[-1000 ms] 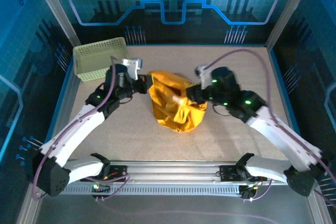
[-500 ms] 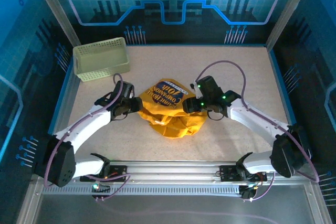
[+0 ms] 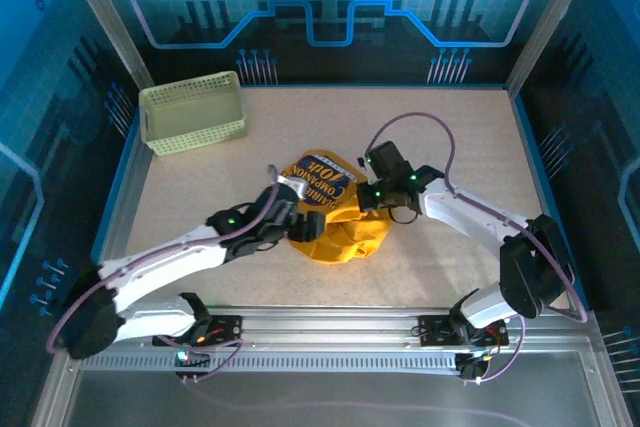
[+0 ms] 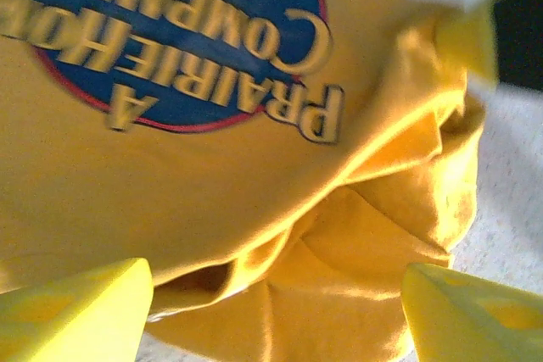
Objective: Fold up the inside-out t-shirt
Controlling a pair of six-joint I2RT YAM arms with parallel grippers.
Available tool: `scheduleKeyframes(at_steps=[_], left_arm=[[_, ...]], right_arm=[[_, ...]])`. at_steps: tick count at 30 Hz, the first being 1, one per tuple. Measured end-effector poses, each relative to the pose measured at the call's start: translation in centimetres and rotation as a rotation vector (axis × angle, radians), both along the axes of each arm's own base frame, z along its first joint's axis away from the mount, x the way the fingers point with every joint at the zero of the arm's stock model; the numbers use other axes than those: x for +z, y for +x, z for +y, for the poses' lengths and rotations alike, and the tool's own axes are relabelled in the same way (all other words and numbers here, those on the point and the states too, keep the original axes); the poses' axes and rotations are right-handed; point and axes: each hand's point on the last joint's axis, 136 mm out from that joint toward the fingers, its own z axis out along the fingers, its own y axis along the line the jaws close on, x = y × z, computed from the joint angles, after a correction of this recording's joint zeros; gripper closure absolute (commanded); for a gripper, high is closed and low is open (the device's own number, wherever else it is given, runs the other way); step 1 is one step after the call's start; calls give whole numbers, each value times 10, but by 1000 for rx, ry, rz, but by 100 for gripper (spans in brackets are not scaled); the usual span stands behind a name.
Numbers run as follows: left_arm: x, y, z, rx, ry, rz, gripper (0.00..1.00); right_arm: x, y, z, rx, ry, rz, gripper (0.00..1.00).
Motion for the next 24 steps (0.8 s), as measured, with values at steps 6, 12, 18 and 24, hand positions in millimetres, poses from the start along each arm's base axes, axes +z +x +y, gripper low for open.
scheduleKeyframes(at_steps=[6,12,18,24], left_arm=[[-18,-3,-34,-115,33,-25,18],[2,21,-47,-91,15,-127,3],[22,41,-48,-42,-24,-207,11],[37,57,-49,-21,-120,-230,54]], right_arm=[[65,-8,10,33,98,-101,100],[114,-39,22,96,209,-143,100],[116,-60,35,160,215,-115,100],[118,-63,34,159,227,-122,100]])
